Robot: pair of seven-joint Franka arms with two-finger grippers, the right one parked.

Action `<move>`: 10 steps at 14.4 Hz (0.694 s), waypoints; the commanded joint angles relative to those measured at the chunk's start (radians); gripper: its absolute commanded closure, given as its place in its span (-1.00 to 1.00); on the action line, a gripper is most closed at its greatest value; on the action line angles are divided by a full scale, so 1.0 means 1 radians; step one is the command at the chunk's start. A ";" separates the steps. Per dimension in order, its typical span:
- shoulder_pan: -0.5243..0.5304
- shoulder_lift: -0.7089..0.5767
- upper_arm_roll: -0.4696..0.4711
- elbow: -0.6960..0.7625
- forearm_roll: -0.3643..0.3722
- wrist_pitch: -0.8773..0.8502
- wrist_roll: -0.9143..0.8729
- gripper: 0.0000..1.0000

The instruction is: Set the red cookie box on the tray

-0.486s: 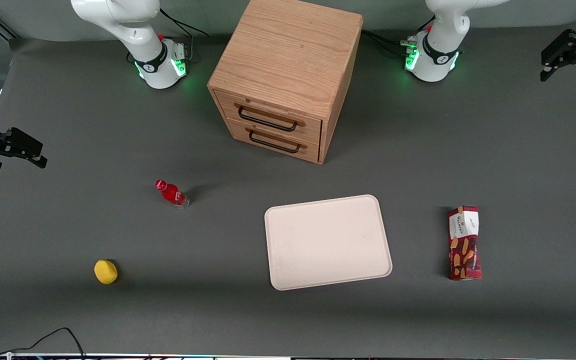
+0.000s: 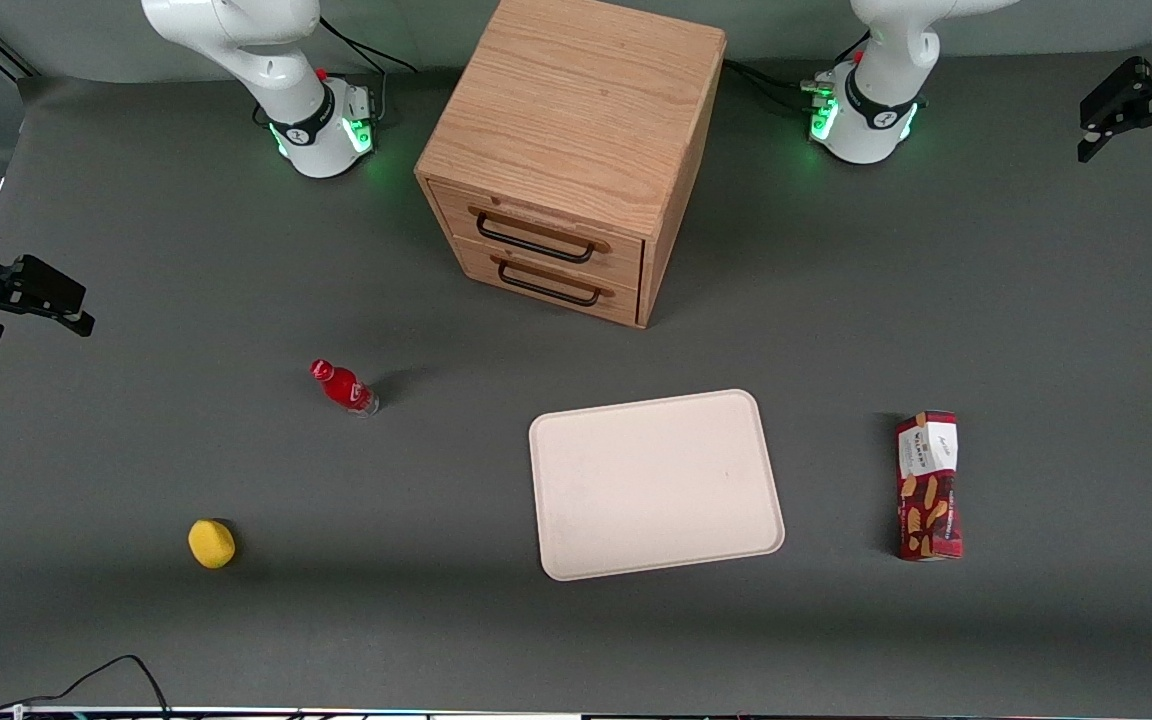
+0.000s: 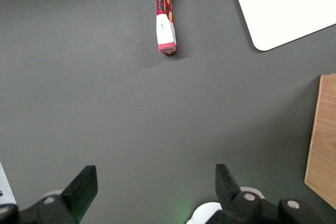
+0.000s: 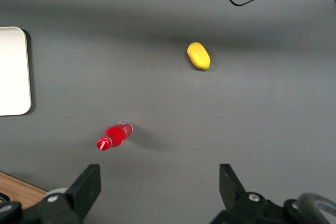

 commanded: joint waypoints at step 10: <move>-0.036 0.803 -0.029 0.303 0.037 0.516 -0.083 -1.00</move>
